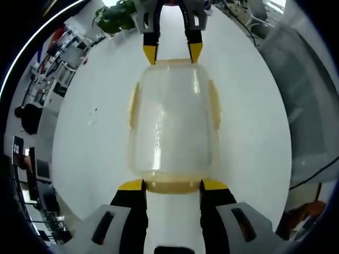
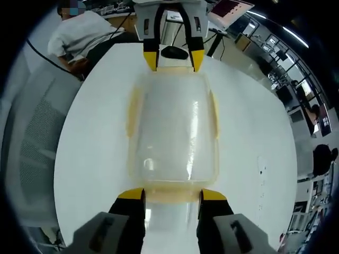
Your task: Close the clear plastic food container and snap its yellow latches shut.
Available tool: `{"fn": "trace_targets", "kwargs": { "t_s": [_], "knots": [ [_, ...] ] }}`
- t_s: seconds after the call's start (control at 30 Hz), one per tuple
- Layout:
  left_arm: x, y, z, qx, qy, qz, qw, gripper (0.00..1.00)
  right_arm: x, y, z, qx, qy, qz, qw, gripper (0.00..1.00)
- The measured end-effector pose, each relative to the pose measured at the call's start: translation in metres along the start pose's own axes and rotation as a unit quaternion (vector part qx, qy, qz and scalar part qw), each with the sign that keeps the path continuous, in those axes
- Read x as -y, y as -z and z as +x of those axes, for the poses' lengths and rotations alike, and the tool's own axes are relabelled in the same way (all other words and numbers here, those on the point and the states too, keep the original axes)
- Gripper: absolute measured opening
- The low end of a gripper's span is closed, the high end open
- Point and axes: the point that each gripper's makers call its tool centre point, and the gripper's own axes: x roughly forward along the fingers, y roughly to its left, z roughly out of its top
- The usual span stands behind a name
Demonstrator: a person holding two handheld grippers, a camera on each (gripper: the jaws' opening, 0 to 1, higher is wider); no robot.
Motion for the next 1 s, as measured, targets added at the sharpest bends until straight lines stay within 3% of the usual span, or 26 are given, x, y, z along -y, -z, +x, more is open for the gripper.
{"fn": "trace_targets", "kwargs": {
  "t_s": [0.53,1.0],
  "knots": [
    [0.001,-0.037,0.017,0.017,0.014,0.001,0.9998,0.36,-0.002,0.039,-0.007,-0.012,-0.009,0.011,0.9998,0.35],
    [0.004,-0.056,0.031,0.018,0.021,-0.006,0.9996,0.36,-0.002,0.063,-0.006,-0.022,-0.022,0.001,0.9995,0.35]
  ]
}}
